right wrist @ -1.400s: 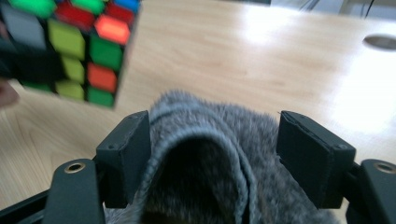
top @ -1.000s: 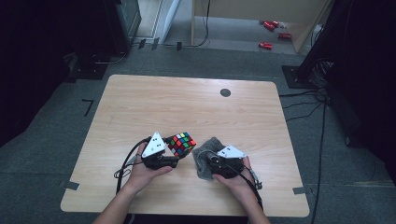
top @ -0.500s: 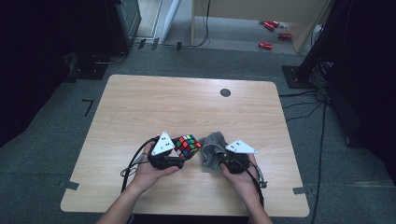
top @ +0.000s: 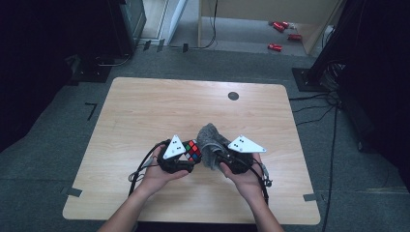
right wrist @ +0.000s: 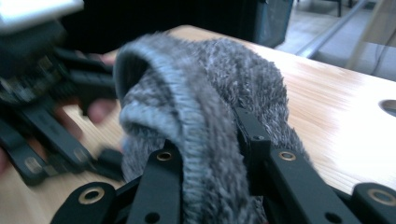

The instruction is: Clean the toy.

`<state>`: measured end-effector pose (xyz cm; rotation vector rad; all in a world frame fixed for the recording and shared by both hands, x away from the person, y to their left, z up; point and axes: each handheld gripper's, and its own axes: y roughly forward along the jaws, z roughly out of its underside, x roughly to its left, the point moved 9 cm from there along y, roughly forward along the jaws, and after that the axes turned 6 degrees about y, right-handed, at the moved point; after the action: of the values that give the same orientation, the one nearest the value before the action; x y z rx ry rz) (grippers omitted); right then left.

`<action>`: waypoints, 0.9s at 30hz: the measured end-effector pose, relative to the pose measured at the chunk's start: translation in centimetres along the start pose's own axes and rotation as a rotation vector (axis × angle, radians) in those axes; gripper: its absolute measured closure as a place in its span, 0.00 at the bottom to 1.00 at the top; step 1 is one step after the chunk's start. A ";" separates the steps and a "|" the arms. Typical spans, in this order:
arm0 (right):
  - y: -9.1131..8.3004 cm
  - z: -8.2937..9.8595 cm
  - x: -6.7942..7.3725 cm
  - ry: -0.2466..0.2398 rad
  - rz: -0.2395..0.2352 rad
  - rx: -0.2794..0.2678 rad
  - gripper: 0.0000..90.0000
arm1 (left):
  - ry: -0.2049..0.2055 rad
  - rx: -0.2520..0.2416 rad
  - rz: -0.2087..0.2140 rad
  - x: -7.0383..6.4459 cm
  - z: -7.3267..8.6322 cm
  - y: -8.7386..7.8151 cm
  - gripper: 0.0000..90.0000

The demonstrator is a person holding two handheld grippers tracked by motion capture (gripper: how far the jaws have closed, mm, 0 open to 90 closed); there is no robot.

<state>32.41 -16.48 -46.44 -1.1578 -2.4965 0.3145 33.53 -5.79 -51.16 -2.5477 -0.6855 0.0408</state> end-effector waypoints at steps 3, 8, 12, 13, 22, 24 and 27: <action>0.4 0.3 1.3 0.068 -0.043 -0.020 0.83 | 0.008 -0.015 -0.006 -0.5 -0.1 -0.6 0.38; 0.7 1.6 -0.3 0.098 0.007 0.022 0.84 | 0.027 -0.054 -0.005 -0.9 -0.8 -1.6 0.38; 0.4 1.6 0.1 0.097 -0.004 0.024 0.84 | 0.017 -0.055 0.007 -1.1 -0.5 -1.3 0.38; 0.3 1.3 0.4 0.081 -0.007 0.018 0.84 | 0.017 -0.055 0.007 -1.1 -0.5 -1.3 0.38; 0.1 0.9 -0.4 0.153 -0.030 -0.013 0.84 | 0.045 -0.114 0.008 -1.5 -1.4 -2.0 0.39; 0.0 1.1 -0.3 0.154 -0.031 -0.004 0.84 | 0.037 -0.105 0.006 -1.4 -1.2 -1.9 0.39; -0.2 0.4 1.2 0.099 -0.044 -0.019 0.84 | 0.031 -0.090 0.004 -1.2 -0.7 -1.6 0.39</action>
<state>31.41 -15.76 -46.43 -1.0970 -2.4395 0.2158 31.82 -5.49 -49.89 -2.6298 -0.6847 -0.0285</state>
